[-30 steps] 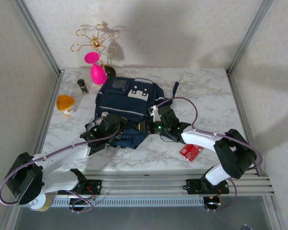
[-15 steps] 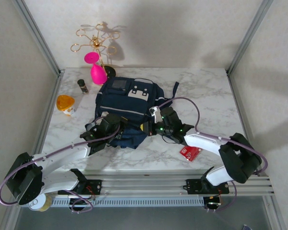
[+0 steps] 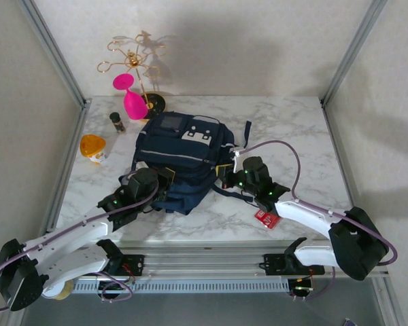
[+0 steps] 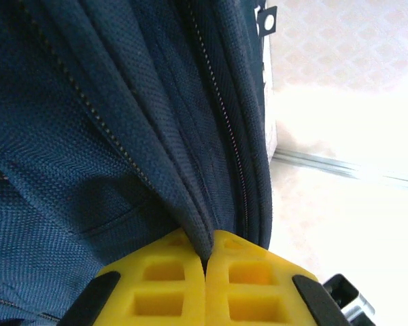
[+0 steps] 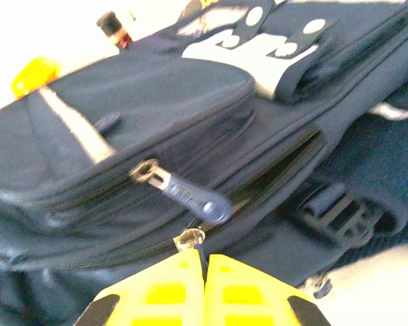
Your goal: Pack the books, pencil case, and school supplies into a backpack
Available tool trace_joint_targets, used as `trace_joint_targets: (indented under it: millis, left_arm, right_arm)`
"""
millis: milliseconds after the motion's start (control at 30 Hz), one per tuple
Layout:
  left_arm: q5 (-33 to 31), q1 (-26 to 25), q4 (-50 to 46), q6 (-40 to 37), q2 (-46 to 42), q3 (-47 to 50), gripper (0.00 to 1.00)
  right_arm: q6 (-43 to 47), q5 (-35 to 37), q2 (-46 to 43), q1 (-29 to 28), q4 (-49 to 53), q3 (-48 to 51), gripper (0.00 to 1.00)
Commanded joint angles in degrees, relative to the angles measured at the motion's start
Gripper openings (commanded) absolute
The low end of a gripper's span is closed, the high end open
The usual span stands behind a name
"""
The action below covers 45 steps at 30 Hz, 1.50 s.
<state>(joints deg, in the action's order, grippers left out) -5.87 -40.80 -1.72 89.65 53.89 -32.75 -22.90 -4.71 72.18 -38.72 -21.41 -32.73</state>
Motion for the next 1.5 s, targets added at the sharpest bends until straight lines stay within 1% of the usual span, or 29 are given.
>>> trace_joint_targets:
  millis: [0, 133, 233, 333, 433, 500, 533, 567, 600, 667, 733, 767, 867, 900, 933, 967, 1033, 1100, 1200, 1300, 1400, 1467]
  left_arm:
    - [-3.5, 0.8, -0.9, 0.2, -3.7, 0.1, 0.0]
    - [-1.1, 1.2, 0.8, -0.6, -3.6, 0.8, 0.0]
    - [0.6, 1.3, 1.7, -1.4, -2.5, 0.7, 0.0]
    - [0.4, 1.4, 1.1, -1.9, -2.5, 0.4, 0.0]
    - [1.1, 1.6, 2.1, -2.6, -2.4, 0.5, 0.0]
    - [2.2, 1.6, 2.2, -3.5, -1.5, -0.1, 0.0]
    - [2.9, 1.6, 2.2, -4.3, -1.0, -0.4, 0.0]
    - [3.5, 1.6, 2.0, -5.0, -0.6, -0.8, 0.0]
    - [3.9, 1.6, 2.0, -5.8, -0.5, -1.0, 0.0]
    - [4.8, 1.6, 2.4, -7.4, 0.2, -1.3, 0.0]
    - [5.4, 1.6, 2.3, -8.1, 1.0, -1.5, 0.0]
    - [5.8, 1.6, 2.7, -8.2, 1.3, -1.3, 0.0]
    - [7.3, 1.6, 4.4, -8.6, 2.3, -0.6, 0.0]
    - [7.6, 1.6, 4.3, -9.0, 2.6, -0.7, 0.0]
    - [7.8, 1.6, 4.1, -9.2, 2.7, -0.8, 0.0]
    - [7.8, 1.6, 4.0, -9.4, 2.7, -0.8, 0.0]
    - [7.9, 1.5, 3.5, -10.2, 2.7, -1.0, 0.0]
    - [7.6, 1.5, 2.6, -10.6, 2.7, -1.0, 0.0]
    - [7.9, 1.5, 2.5, -11.0, 2.9, -0.9, 0.0]
    - [8.2, 1.5, 2.5, -11.3, 3.1, -1.0, 0.0]
    - [8.5, 1.5, 2.4, -11.9, 3.6, -1.2, 0.0]
    - [8.8, 1.5, 2.1, -12.4, 3.8, -1.3, 0.0]
  right_arm:
    - [2.1, 7.2, 1.3, 4.8, -5.2, 1.3, 0.0]
    - [4.0, 7.7, 6.3, 6.2, -6.9, -1.3, 0.0]
    - [3.9, 7.5, 8.8, 7.6, -6.3, -2.9, 0.0]
    - [2.6, 9.4, 10.8, 8.6, -4.2, -4.7, 0.0]
    - [2.2, 7.0, 12.1, 9.3, -4.3, -6.0, 0.0]
    - [2.1, 2.0, 12.1, 9.3, -2.9, -7.4, 0.0]
    - [2.6, -2.6, 12.0, 9.3, -0.2, -9.4, 0.0]
    - [3.6, -7.4, 11.7, 9.3, 3.6, -12.1, 0.07]
    - [3.8, -9.6, 11.4, 9.3, 7.3, -14.5, 0.15]
    - [2.3, -10.1, 10.9, 9.3, 15.7, -18.0, 0.23]
    - [1.2, -10.0, 11.4, 9.7, 21.8, -19.9, 0.35]
    - [0.4, -10.0, 12.0, 10.1, 23.8, -20.9, 0.4]
    - [-2.6, -14.1, 16.0, 10.4, 28.5, -25.9, 0.5]
    - [-3.9, -17.4, 17.9, 10.5, 29.6, -28.1, 0.53]
    - [-5.0, -19.9, 19.7, 10.4, 30.5, -30.3, 0.55]
    - [-6.0, -20.6, 21.2, 10.4, 31.8, -32.2, 0.56]
    - [-8.0, -19.8, 23.6, 10.2, 34.5, -36.0, 0.56]
    - [-8.8, -17.4, 24.9, 9.4, 36.4, -38.2, 0.57]
    - [-8.6, -17.0, 28.5, 8.7, 39.4, -41.6, 0.57]
    - [-8.4, -18.5, 31.0, 8.5, 40.0, -44.2, 0.52]
    - [-8.3, -18.1, 31.2, 6.7, 40.3, -45.0, 0.51]
    - [-8.6, -19.6, 32.1, 5.9, 39.6, -44.5, 0.5]
